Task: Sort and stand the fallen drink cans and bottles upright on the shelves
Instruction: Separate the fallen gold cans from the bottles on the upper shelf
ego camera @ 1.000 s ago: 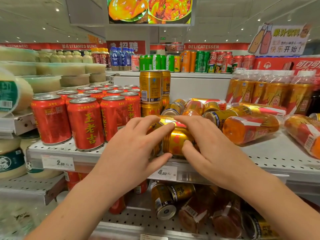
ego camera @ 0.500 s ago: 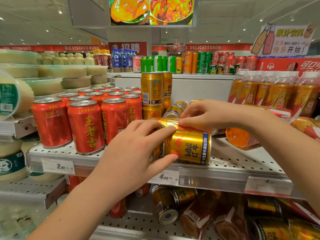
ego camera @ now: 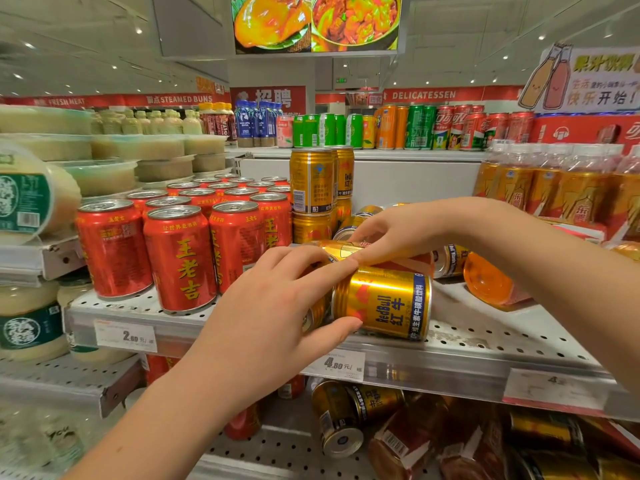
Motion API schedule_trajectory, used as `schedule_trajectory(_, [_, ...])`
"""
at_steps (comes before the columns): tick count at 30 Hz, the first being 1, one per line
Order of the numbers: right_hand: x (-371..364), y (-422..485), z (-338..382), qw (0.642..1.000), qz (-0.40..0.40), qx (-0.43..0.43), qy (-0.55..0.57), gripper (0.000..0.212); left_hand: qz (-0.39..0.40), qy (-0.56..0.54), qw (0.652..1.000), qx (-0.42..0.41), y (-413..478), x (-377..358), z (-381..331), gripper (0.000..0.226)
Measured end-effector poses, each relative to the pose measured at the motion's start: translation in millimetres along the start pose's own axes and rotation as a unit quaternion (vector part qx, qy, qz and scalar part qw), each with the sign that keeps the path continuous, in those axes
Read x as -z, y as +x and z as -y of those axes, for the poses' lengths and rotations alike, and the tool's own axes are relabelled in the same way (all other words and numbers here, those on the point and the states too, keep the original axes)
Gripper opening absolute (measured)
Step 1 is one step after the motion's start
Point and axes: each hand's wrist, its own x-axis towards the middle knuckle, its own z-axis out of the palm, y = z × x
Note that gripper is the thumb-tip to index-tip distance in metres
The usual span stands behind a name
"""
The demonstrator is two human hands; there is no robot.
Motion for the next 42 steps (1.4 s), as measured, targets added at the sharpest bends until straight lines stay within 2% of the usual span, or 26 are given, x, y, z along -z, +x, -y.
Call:
schedule_trajectory(8, [-17,-6,-13,0.991,-0.127,0.025,0.017,0.068,0.001,0.001,1.0,0.01,0,0,0,0.061])
schedule_trajectory(11, [-14,-6,-11,0.995,-0.105,-0.002,0.002,0.071,0.007,-0.003,1.0,0.009,0,0,0,0.062])
schedule_trajectory(17, [-5,6,0,0.996,-0.001,-0.061,-0.058,0.074,0.009,0.005,1.0,0.013,1,3,-2,0.062])
schedule_trajectory(21, [-1,8,0,0.997,-0.002,-0.049,-0.067,0.074,0.021,0.008,1.0,0.01,2,5,-2,0.063])
schedule_trajectory(26, [-11,9,-4,0.993,-0.091,0.012,-0.077,0.065,0.017,0.016,1.0,0.005,2,3,-2,0.064])
schedule_trajectory(29, [-14,1,-4,0.986,-0.164,0.01,-0.003,0.077,0.011,0.02,1.0,0.002,2,1,0,0.063])
schedule_trajectory(33, [-1,-19,-2,0.962,-0.256,0.032,0.09,0.085,0.005,0.013,1.0,-0.001,4,-1,2,0.062])
schedule_trajectory(42, [5,-76,-31,0.911,-0.401,0.004,0.098,0.075,0.0,0.035,0.999,0.022,28,-22,-4,0.063])
